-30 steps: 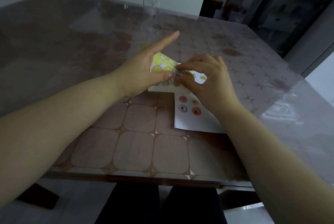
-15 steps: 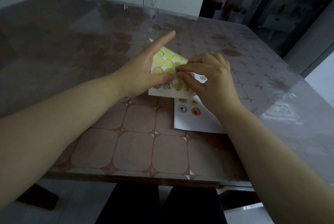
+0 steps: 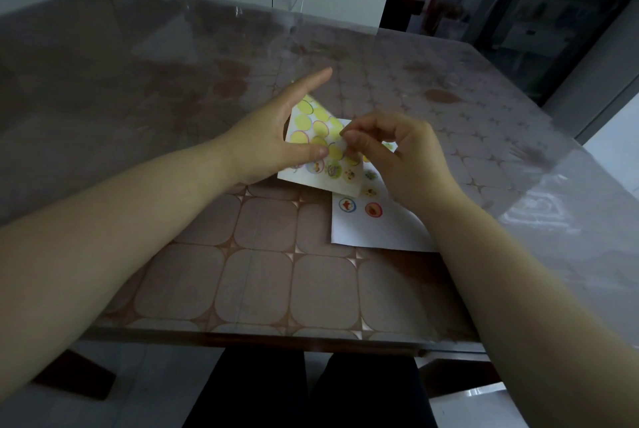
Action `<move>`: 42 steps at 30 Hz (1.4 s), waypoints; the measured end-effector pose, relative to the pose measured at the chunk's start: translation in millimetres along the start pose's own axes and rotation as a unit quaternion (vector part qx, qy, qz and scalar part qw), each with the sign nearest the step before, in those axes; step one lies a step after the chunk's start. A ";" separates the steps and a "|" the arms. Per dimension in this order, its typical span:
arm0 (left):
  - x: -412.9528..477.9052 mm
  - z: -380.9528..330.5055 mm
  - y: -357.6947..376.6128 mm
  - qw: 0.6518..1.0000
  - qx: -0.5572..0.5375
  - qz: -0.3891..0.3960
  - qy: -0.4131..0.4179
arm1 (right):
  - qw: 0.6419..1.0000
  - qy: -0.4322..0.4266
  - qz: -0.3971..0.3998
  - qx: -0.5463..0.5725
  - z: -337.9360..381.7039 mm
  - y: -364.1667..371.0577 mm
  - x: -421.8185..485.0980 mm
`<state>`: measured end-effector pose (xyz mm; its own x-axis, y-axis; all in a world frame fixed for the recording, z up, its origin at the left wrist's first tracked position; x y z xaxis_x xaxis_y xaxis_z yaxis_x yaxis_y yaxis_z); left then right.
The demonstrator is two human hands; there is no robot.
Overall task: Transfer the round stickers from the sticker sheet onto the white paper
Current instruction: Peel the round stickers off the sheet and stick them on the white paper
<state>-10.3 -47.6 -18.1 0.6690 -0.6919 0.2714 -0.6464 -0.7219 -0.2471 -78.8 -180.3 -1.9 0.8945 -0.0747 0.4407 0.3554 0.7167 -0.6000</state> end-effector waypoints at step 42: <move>-1.3 1.9 -15.4 0.985 -0.121 -0.036 -0.115 | 0.930 0.279 0.181 -0.159 -39.4 -41.7 -40.6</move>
<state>-0.5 -35.6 -16.5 0.7639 -0.6428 0.0561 -0.6440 -0.7651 0.0022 -119.3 -234.5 -21.0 0.9409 -0.2803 -0.1903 -0.0136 0.5300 -0.8479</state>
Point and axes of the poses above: each hand's wrist, its own x-axis towards the middle knuckle, its own y-axis out of the palm, z = x × y, the point moved 6 cm from there along x, towards the middle knuckle, and after that the axes turned 5 degrees about -x, right-handed, at the moved point
